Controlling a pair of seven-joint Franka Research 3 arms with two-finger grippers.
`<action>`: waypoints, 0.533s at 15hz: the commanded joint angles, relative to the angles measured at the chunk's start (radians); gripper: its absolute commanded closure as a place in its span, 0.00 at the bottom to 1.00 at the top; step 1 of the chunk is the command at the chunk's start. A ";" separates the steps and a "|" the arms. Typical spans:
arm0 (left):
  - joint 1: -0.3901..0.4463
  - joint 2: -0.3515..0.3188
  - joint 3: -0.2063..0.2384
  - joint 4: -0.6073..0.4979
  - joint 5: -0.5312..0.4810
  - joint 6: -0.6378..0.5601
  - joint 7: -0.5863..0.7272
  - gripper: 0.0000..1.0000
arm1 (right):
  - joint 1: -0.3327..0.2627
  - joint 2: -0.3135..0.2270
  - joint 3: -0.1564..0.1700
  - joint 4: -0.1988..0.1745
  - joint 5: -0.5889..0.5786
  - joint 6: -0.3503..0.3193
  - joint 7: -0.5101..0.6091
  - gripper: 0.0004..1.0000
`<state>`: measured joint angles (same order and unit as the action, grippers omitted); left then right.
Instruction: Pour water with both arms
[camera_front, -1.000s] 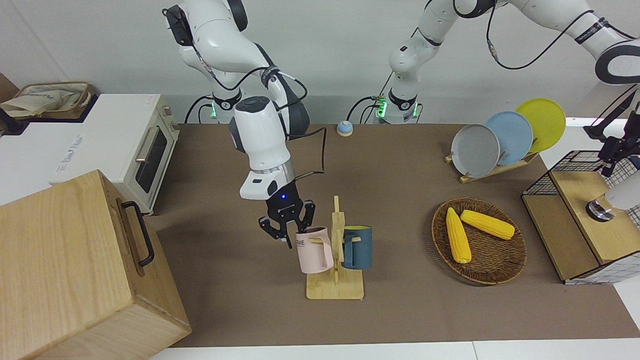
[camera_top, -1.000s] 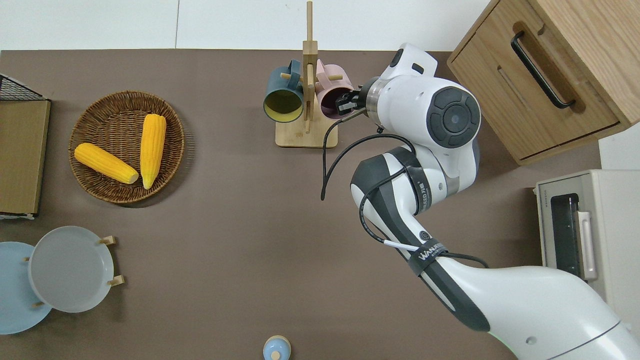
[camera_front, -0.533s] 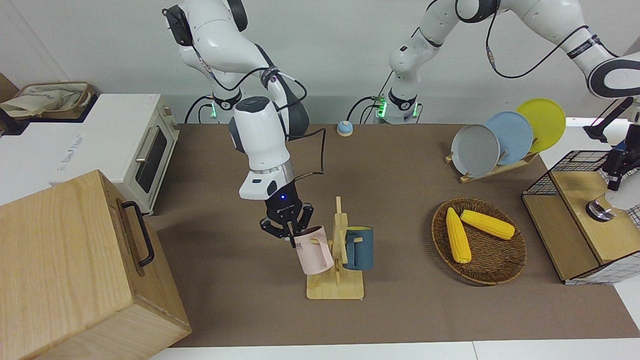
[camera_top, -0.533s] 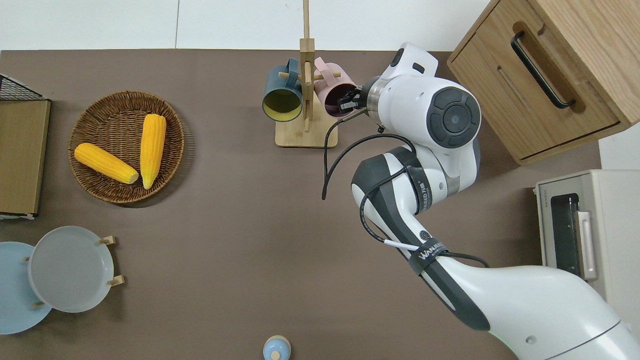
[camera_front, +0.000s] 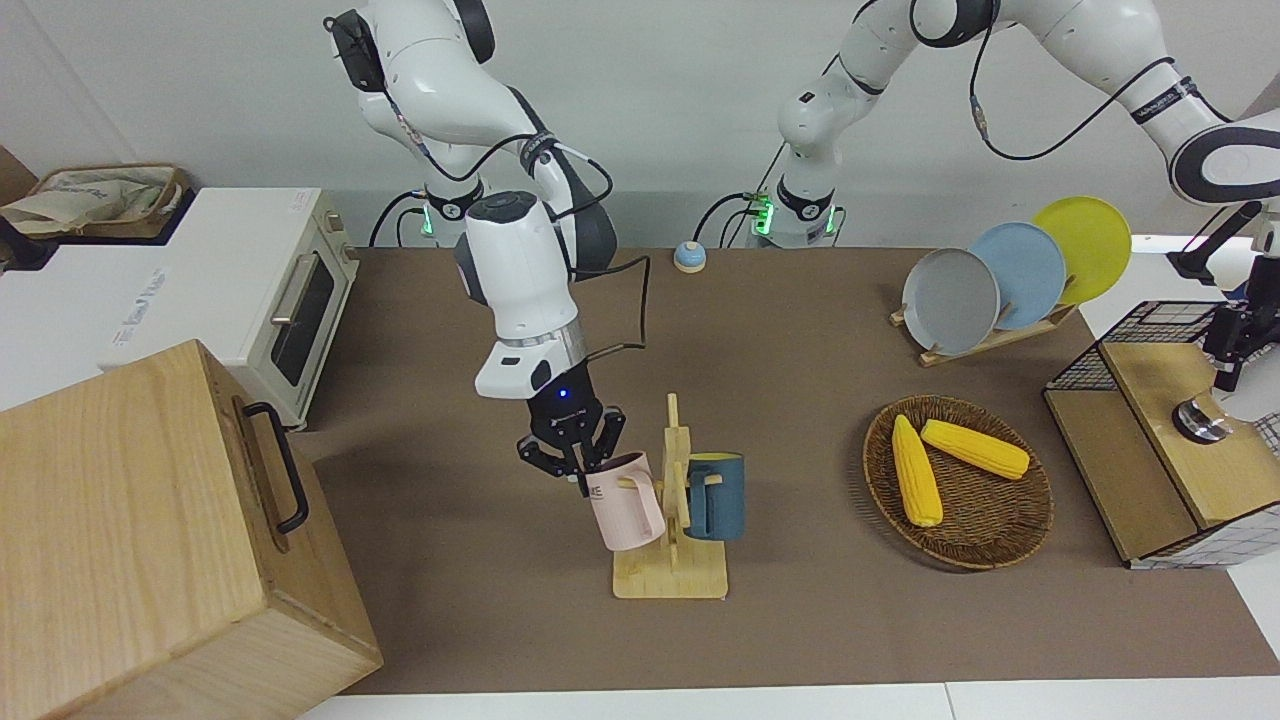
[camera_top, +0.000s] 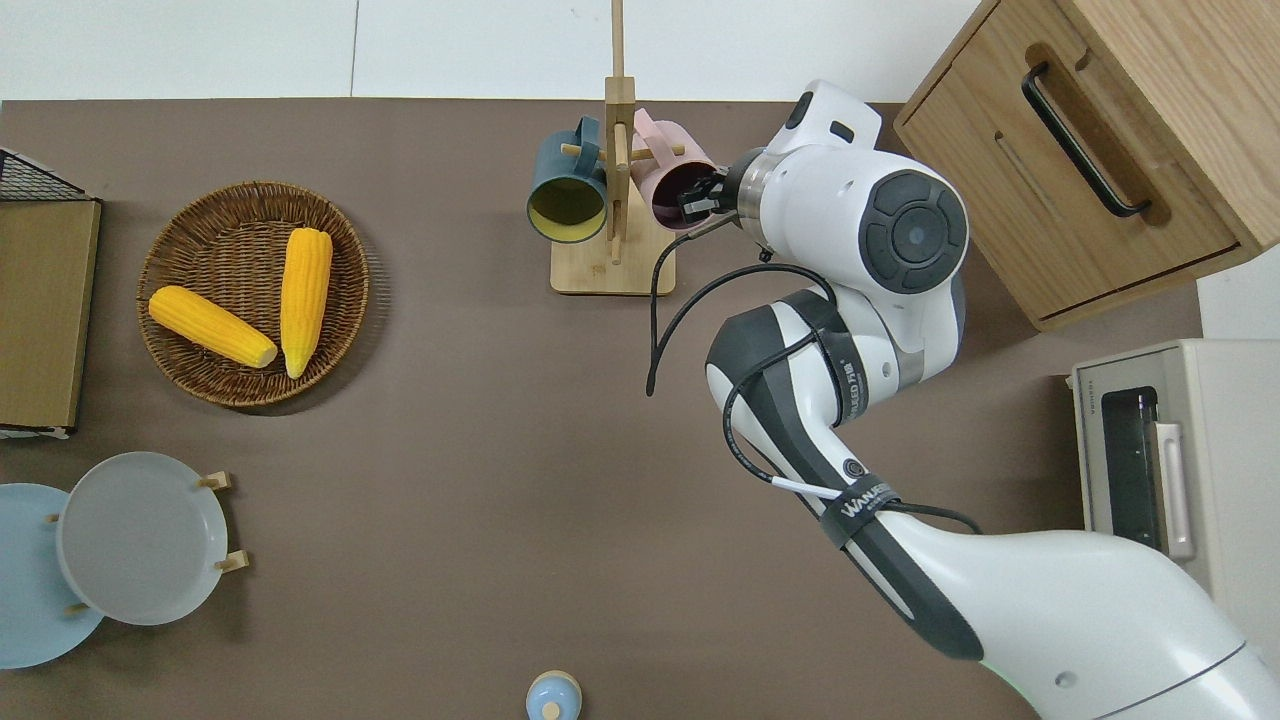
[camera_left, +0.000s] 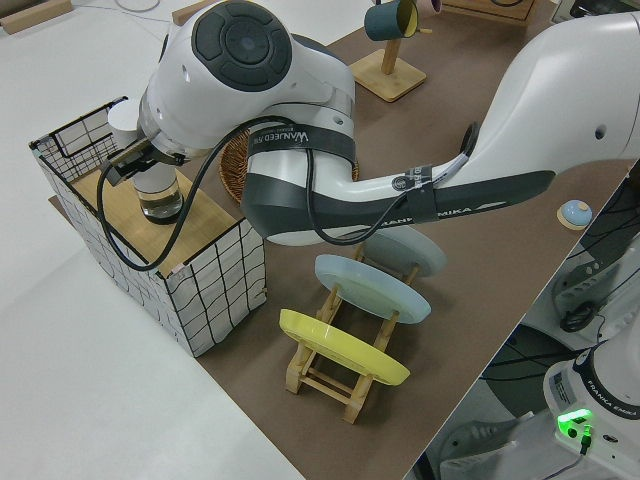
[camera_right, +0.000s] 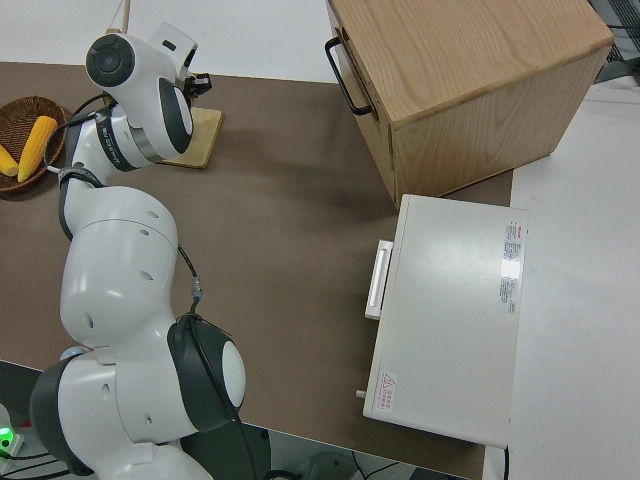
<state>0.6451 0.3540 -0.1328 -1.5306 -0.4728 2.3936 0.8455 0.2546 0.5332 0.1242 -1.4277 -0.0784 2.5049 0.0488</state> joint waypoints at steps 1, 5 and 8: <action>-0.007 0.008 0.004 -0.016 -0.047 0.028 0.026 0.48 | -0.021 -0.012 0.002 0.015 -0.014 -0.014 -0.010 1.00; 0.001 0.019 0.004 -0.014 -0.050 0.029 0.027 1.00 | -0.060 -0.047 0.008 0.012 -0.011 -0.047 -0.018 1.00; 0.001 0.019 0.006 -0.013 -0.049 0.029 0.023 1.00 | -0.080 -0.076 0.006 0.007 -0.011 -0.109 -0.024 1.00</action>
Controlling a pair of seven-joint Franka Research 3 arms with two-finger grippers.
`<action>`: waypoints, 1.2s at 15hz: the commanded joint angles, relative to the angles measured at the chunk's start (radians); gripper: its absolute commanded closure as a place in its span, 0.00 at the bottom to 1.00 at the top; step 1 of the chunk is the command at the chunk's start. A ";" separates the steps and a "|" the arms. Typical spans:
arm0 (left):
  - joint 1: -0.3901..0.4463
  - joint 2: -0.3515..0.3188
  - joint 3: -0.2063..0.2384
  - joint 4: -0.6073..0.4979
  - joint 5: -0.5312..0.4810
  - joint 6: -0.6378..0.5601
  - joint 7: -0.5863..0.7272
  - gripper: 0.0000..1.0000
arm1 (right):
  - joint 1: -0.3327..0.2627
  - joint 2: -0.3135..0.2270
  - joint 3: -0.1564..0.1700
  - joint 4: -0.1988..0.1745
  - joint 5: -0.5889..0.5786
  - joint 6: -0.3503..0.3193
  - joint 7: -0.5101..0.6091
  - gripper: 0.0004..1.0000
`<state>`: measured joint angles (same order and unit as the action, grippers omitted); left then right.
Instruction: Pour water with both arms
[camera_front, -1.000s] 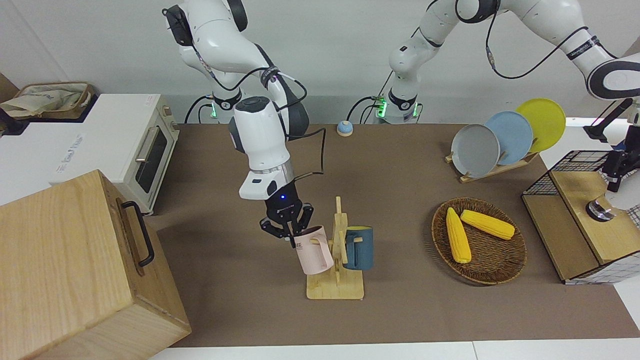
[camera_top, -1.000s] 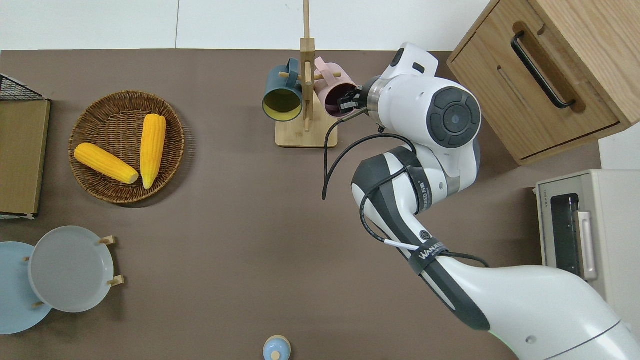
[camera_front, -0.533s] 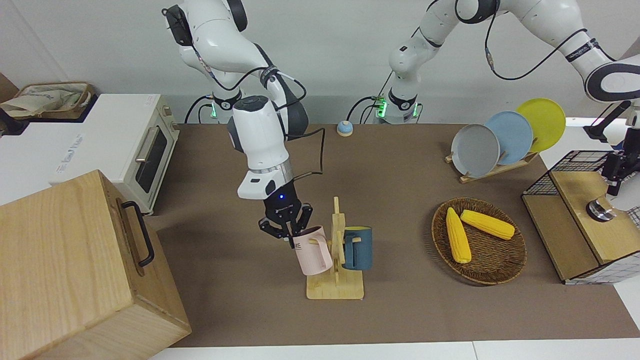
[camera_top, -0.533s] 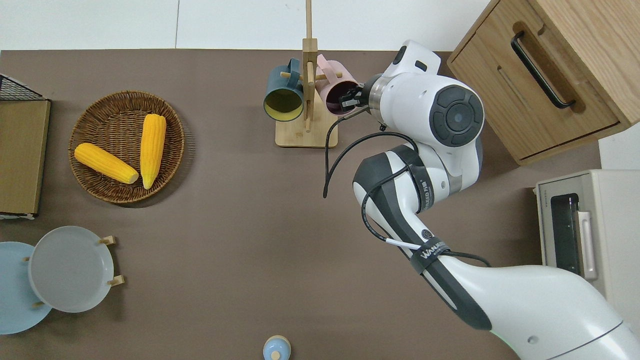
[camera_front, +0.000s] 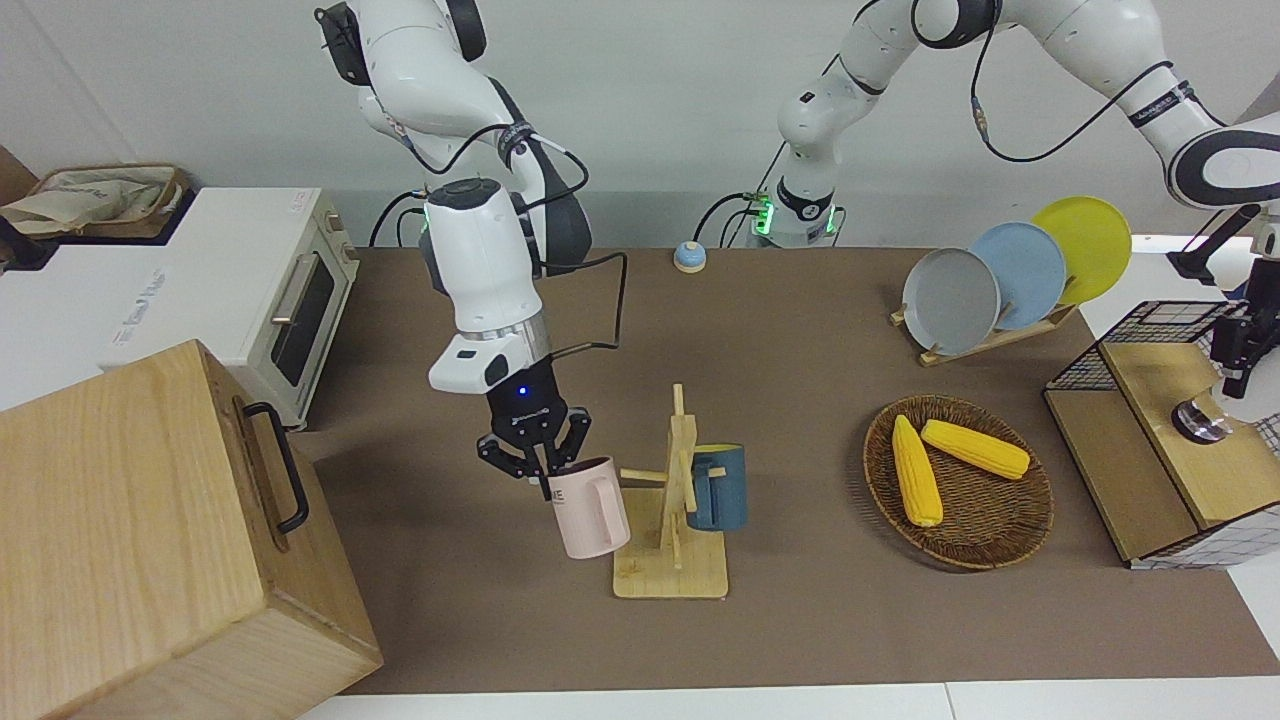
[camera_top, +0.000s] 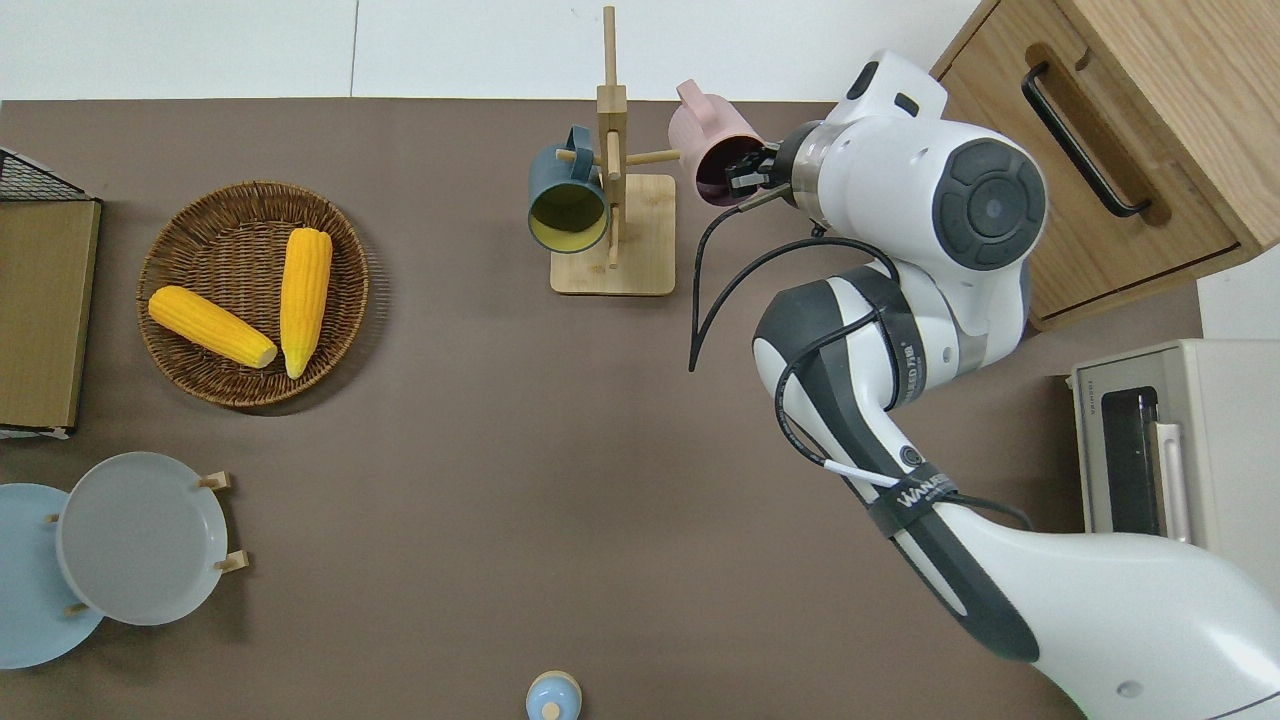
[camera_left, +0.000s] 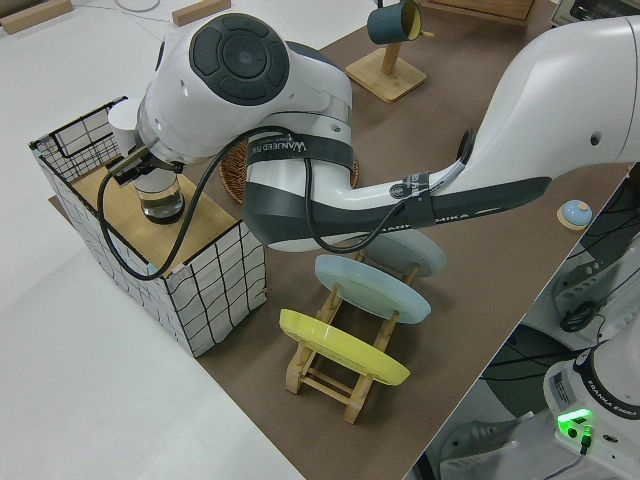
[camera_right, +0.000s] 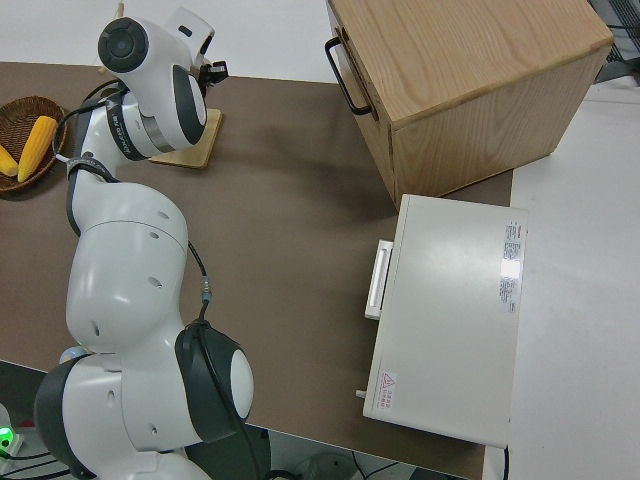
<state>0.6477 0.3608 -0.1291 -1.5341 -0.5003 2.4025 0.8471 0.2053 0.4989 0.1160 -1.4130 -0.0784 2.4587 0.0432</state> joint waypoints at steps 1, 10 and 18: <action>-0.002 0.012 0.002 -0.008 -0.020 0.018 0.018 1.00 | -0.040 -0.054 0.013 -0.011 -0.014 -0.091 -0.019 1.00; -0.003 -0.023 0.016 0.048 0.025 -0.104 -0.089 1.00 | -0.083 -0.114 0.007 -0.009 -0.018 -0.428 -0.051 1.00; -0.013 -0.097 0.002 0.120 0.166 -0.282 -0.308 1.00 | 0.012 -0.161 0.019 -0.012 0.049 -0.806 0.140 1.00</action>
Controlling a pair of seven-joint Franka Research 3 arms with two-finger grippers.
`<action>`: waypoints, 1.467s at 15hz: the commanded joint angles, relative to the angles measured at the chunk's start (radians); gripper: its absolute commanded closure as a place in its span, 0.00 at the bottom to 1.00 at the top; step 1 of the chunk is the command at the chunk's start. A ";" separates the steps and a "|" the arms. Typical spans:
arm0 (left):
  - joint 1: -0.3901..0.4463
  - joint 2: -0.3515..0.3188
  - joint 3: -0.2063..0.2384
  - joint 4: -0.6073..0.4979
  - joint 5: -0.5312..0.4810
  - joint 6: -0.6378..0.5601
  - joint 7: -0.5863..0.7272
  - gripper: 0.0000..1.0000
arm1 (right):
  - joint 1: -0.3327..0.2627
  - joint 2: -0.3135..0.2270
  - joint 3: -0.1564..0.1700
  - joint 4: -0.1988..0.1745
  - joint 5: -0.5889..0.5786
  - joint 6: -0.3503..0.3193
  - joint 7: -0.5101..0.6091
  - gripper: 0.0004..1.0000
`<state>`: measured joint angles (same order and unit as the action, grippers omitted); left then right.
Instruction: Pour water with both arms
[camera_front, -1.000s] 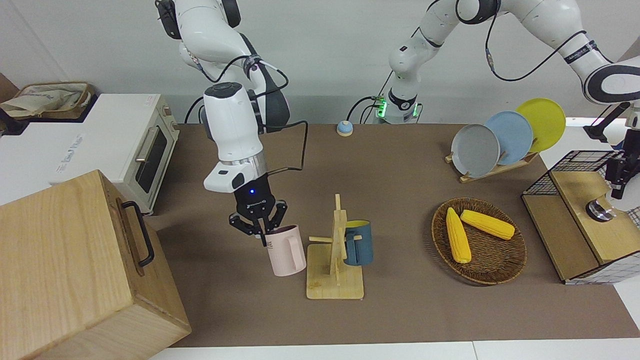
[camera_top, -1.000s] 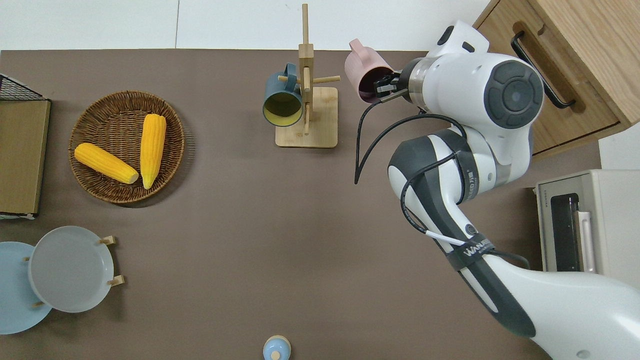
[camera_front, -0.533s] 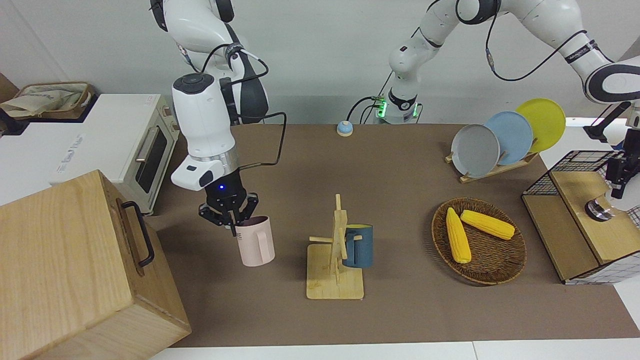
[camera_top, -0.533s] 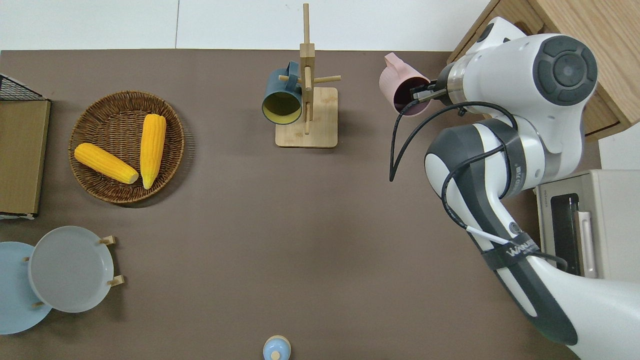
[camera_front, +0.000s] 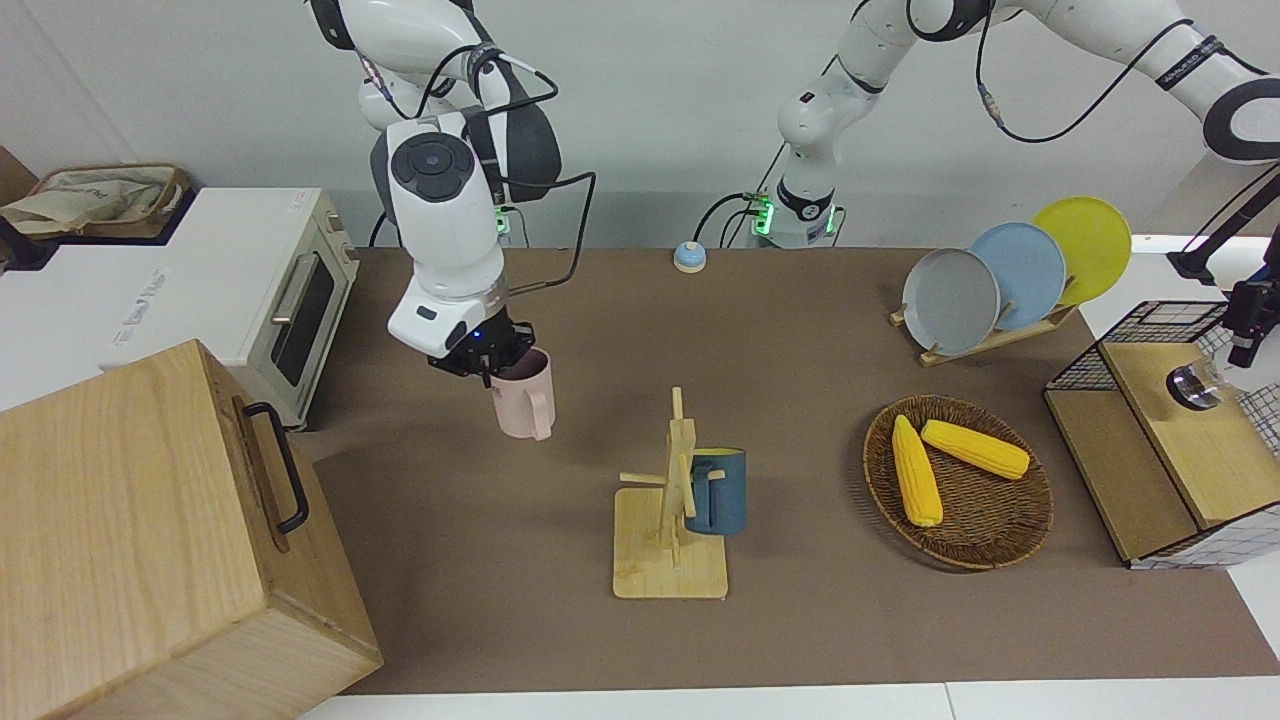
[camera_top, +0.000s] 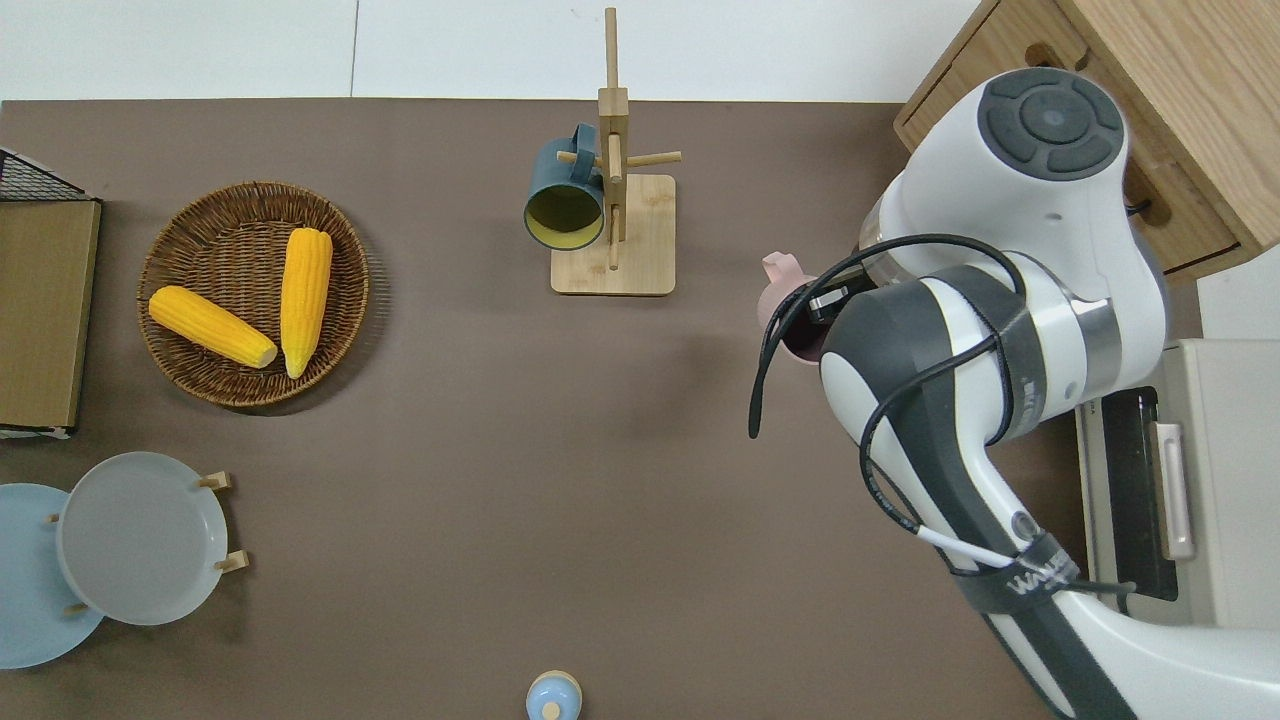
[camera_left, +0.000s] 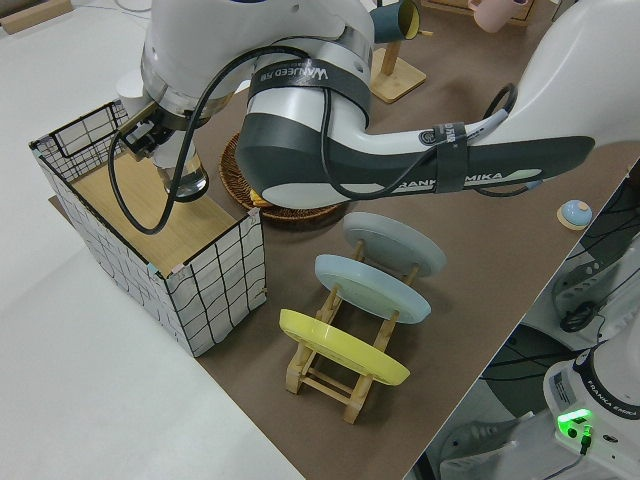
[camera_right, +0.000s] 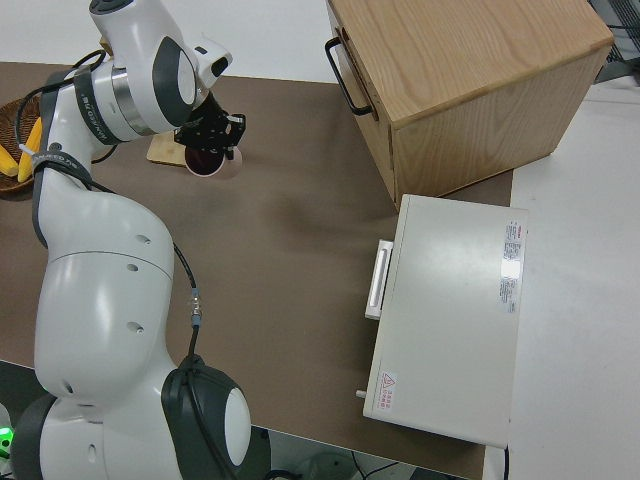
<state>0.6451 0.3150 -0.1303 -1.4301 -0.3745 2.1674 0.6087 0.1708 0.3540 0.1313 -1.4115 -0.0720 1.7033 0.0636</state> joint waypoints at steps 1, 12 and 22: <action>-0.012 -0.083 0.000 0.014 0.054 -0.064 -0.101 1.00 | 0.085 -0.009 0.004 -0.014 0.067 -0.053 0.218 1.00; -0.220 -0.436 -0.014 -0.314 0.309 -0.156 -0.480 1.00 | 0.384 0.276 0.008 0.209 0.349 0.136 0.896 1.00; -0.309 -0.700 -0.094 -0.783 0.269 0.091 -0.540 1.00 | 0.444 0.347 0.010 0.186 0.385 0.274 0.967 1.00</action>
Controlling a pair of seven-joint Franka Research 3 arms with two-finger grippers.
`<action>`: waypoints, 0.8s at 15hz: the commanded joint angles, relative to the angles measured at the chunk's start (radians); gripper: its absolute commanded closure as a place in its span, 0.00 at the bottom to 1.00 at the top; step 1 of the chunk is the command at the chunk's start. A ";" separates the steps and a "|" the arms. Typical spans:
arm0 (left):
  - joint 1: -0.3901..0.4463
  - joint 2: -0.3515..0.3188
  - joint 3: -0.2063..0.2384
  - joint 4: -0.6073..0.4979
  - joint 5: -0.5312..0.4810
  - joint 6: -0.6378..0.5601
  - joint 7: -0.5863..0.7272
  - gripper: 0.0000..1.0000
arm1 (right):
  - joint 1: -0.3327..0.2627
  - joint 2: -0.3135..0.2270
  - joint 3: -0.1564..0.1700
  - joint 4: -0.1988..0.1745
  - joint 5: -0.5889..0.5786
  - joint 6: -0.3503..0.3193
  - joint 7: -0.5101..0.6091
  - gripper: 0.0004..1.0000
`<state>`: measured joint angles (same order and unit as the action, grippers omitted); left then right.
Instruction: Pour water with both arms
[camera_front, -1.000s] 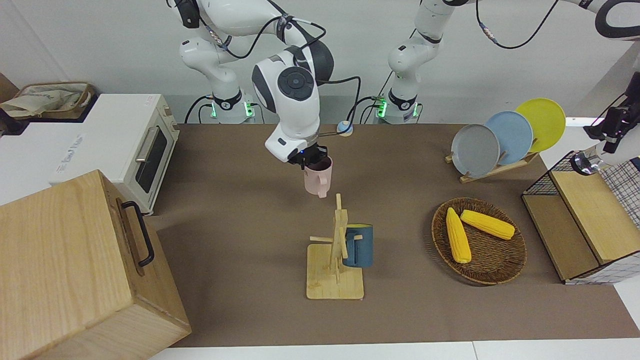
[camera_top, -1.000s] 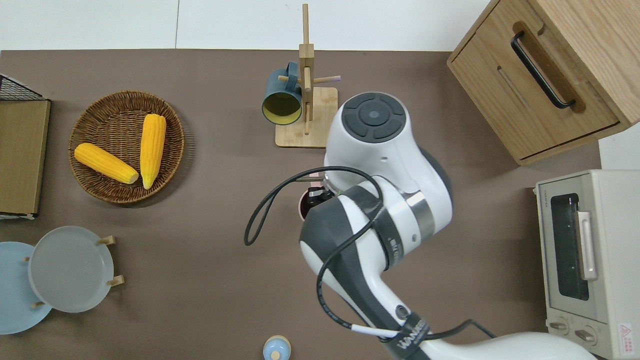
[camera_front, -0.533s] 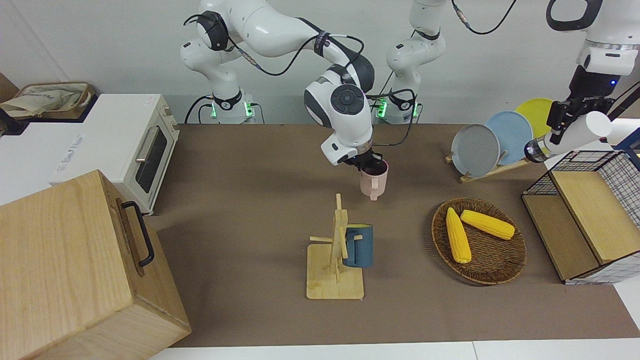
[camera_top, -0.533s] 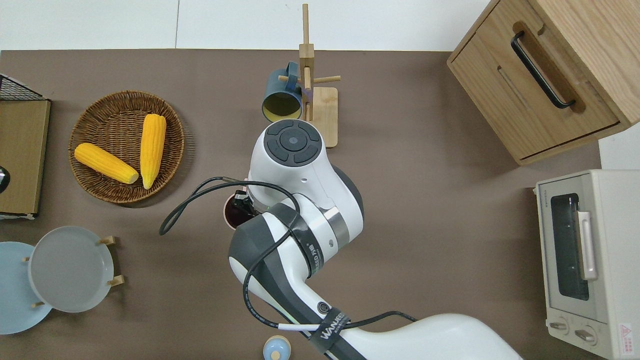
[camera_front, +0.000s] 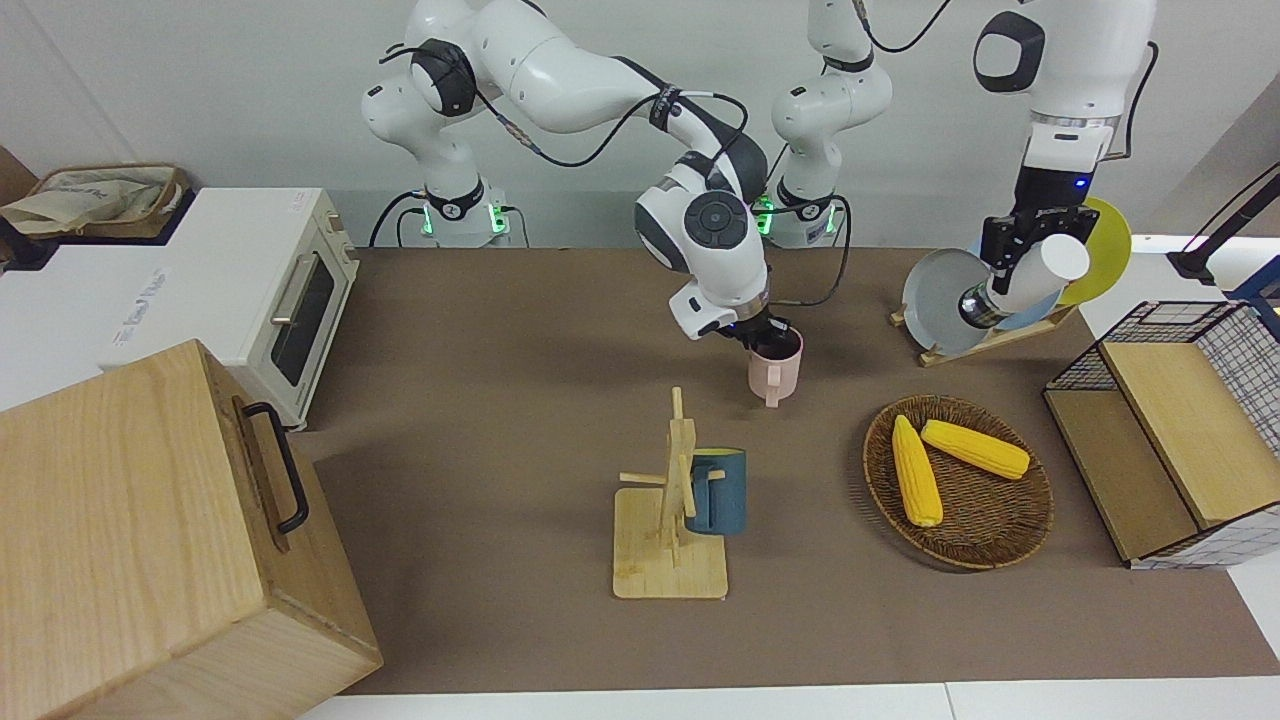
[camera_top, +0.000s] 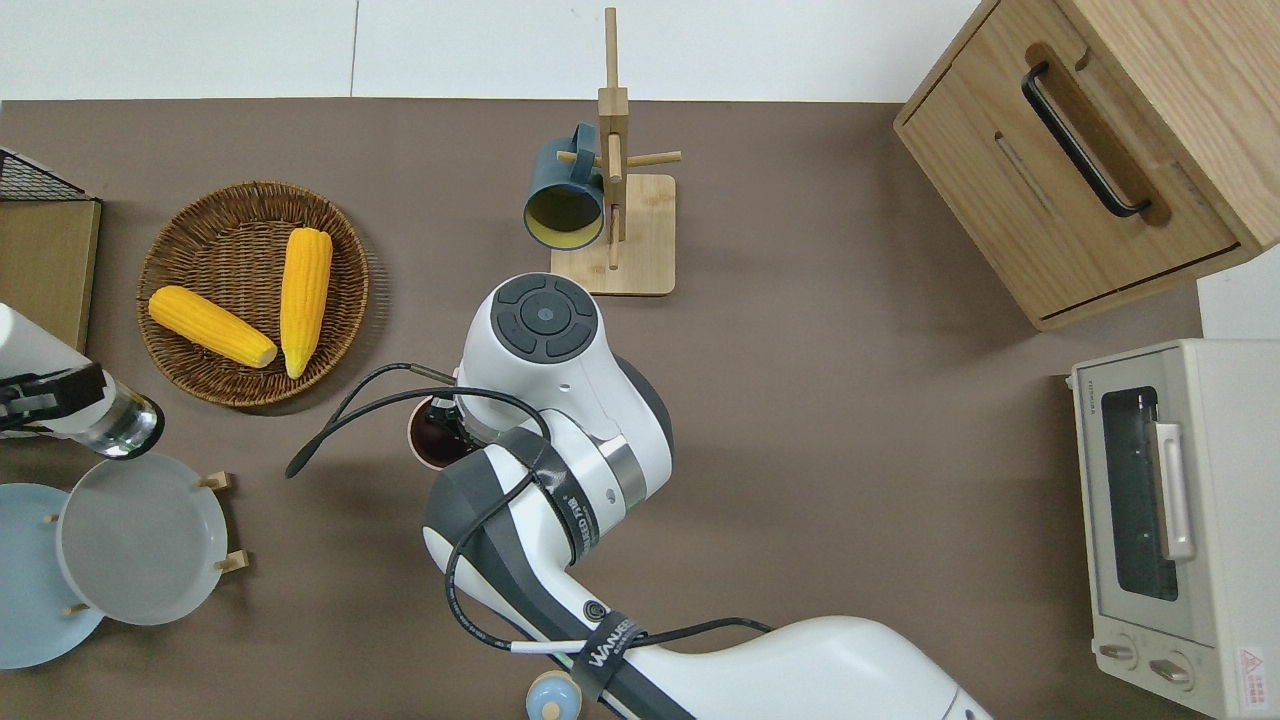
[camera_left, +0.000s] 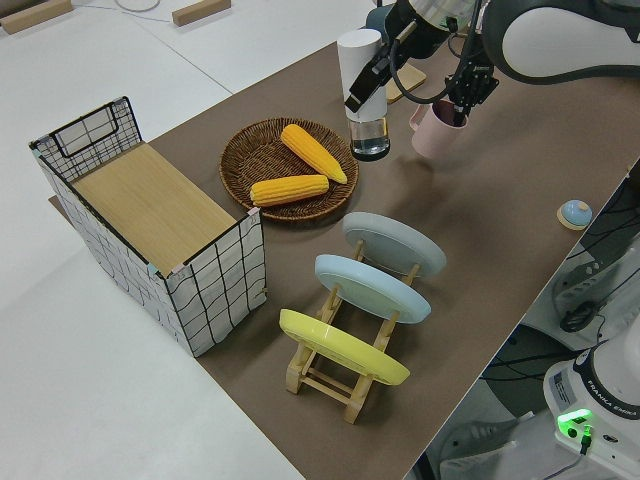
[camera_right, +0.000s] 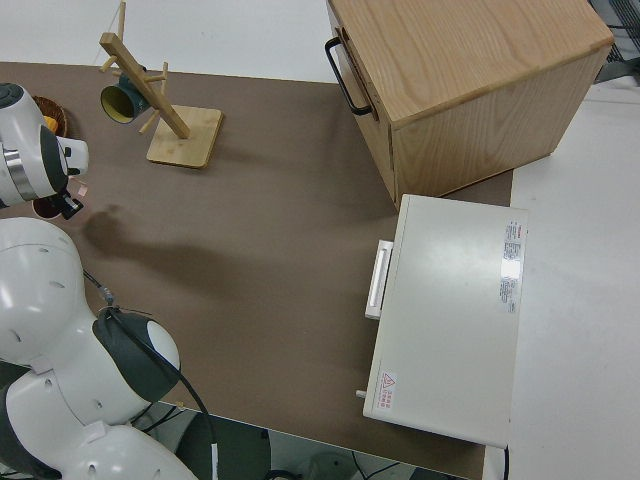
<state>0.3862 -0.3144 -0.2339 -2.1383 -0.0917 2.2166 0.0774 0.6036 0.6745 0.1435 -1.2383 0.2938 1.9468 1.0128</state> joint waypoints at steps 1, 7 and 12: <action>-0.068 -0.077 0.010 -0.083 -0.040 0.040 -0.007 1.00 | 0.011 0.028 -0.004 0.011 0.018 0.032 0.018 1.00; -0.158 -0.084 0.015 -0.141 -0.218 0.026 0.109 1.00 | 0.011 0.053 -0.004 -0.049 0.005 0.136 0.001 0.81; -0.156 -0.086 0.021 -0.167 -0.287 0.026 0.202 1.00 | 0.010 0.039 -0.010 -0.037 0.004 0.120 0.013 0.01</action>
<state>0.2417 -0.3573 -0.2302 -2.2804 -0.3436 2.2250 0.2352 0.6139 0.7297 0.1376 -1.2735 0.2935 2.0625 1.0146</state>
